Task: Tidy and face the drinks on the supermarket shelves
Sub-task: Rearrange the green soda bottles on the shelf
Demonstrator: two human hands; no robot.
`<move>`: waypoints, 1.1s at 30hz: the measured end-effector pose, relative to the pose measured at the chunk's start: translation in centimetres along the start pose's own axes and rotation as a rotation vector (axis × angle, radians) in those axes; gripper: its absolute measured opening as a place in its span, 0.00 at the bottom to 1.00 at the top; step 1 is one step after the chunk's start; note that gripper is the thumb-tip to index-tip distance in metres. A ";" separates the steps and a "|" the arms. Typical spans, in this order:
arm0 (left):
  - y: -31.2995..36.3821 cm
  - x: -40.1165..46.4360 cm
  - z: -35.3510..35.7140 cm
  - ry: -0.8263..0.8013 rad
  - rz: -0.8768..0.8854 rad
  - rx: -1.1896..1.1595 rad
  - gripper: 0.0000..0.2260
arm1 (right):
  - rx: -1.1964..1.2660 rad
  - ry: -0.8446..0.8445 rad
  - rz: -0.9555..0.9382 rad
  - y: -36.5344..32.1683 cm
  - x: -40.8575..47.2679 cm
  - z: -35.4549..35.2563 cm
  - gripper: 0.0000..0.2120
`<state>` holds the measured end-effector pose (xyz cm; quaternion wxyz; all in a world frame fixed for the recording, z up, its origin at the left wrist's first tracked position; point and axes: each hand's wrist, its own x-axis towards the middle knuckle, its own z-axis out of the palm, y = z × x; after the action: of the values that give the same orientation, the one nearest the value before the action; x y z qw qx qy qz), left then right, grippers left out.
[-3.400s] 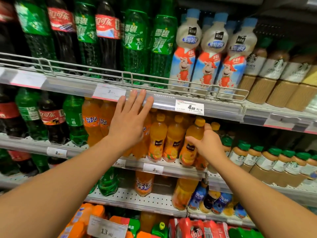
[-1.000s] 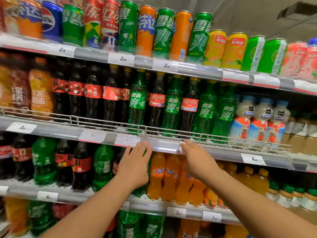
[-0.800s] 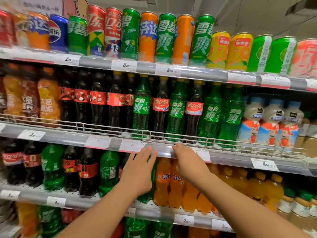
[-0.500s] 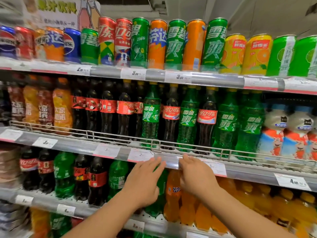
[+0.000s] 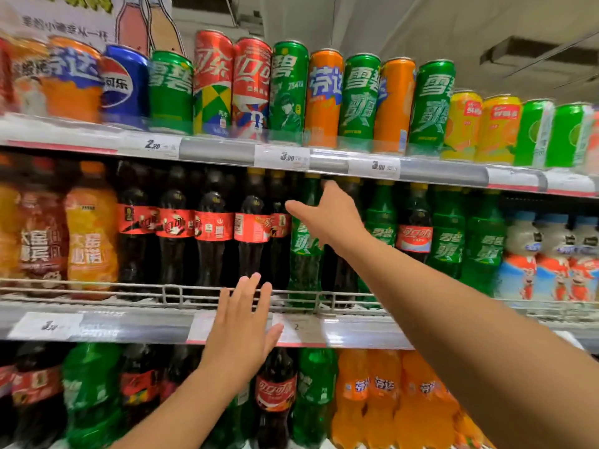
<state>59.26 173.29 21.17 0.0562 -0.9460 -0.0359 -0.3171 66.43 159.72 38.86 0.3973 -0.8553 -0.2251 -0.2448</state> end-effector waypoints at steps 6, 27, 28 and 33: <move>-0.6 -0.2 0.5 0.135 0.075 -0.063 0.36 | -0.214 0.050 0.110 -1.2 2.4 0.7 0.28; -0.4 -0.6 1.4 0.052 0.011 -0.018 0.36 | 0.367 0.156 0.090 2.2 -2.9 -2.1 0.14; -0.4 -0.5 1.4 0.049 0.012 -0.011 0.36 | 0.378 0.161 0.075 2.3 -3.2 -2.4 0.15; -0.3 -0.6 1.2 0.036 0.024 -0.007 0.35 | 0.381 0.196 0.011 2.4 -4.6 -3.9 0.14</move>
<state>59.47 173.74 19.83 0.0574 -0.9407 -0.0222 -0.3335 63.24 154.33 36.95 0.5730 -0.7383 -0.2229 -0.2775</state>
